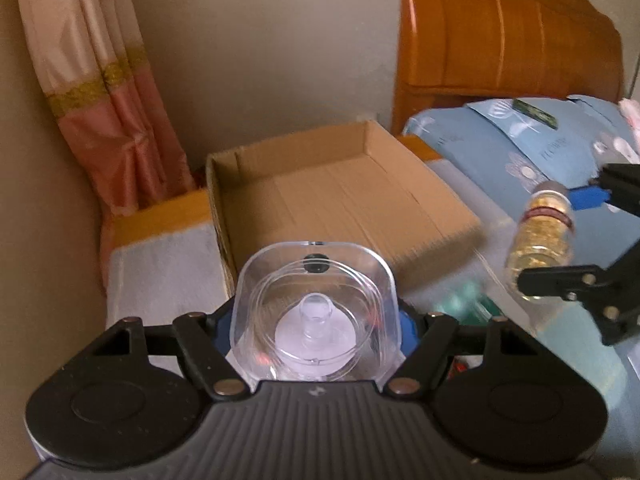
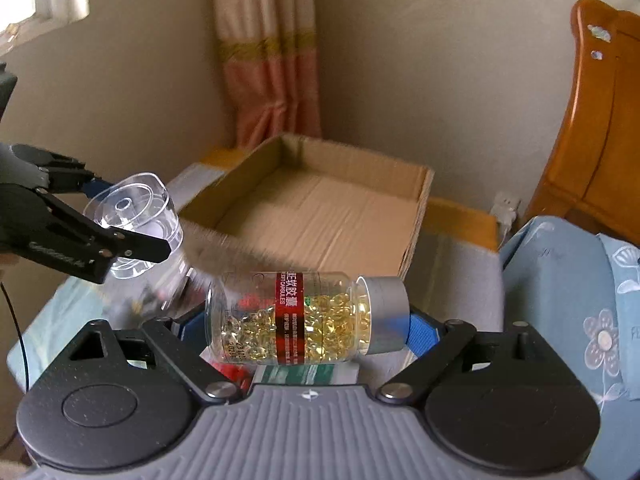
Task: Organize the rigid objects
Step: 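Carry both items into the cardboard box and open both tools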
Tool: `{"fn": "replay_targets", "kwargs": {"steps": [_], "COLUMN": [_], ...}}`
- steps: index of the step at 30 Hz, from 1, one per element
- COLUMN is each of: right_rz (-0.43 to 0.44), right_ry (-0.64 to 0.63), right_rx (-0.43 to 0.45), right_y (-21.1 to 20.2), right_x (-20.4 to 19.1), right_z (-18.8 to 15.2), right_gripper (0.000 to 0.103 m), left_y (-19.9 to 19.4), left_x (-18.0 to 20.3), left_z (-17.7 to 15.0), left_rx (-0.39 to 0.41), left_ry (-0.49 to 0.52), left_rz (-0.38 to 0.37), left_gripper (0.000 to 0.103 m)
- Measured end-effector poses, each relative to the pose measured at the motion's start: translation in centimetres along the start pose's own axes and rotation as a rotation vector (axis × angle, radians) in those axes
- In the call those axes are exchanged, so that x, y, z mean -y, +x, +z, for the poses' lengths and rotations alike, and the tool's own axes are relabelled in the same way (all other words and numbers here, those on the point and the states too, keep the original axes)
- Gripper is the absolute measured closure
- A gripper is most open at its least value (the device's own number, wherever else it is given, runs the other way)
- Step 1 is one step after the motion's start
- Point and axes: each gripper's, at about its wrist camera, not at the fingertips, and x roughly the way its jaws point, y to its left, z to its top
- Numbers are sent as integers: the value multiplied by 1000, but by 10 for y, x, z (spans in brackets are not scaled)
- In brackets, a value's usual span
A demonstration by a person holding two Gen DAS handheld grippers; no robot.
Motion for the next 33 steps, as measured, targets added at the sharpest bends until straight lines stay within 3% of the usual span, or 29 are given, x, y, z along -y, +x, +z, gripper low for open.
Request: {"fn": "replay_targets", "kwargs": {"steps": [7,14,17,23,25,26,33], "right_rz": [-27,-35,-29,-20,-19,-19,-16], "right_ry": [25,21,-5,7,22,26,25], "right_rx": [0,16,38,21,5,-1,16], "right_y": [32,65,72,70,69,69,51], "right_x": [17,19,17,19,20,21,14], "right_z": [41,56,54,41,35,33,23], "right_gripper": [7,6,0,0,0,0,0], "left_y": [34,65,78,96,98,97,78], "left_x": [-18,-27,-30,-30,-32,-31,-22], "left_z": [46,68,77,86,88,89,86], "left_rx": [-15,-44,-56,-64,-59,-46,4], "left_ry": [-6,-13,-21,-35,-54,-57,-24], "left_rz": [53,73,69,74,82,83,97], "left_gripper": [30,30,30,29,21,11,9]}}
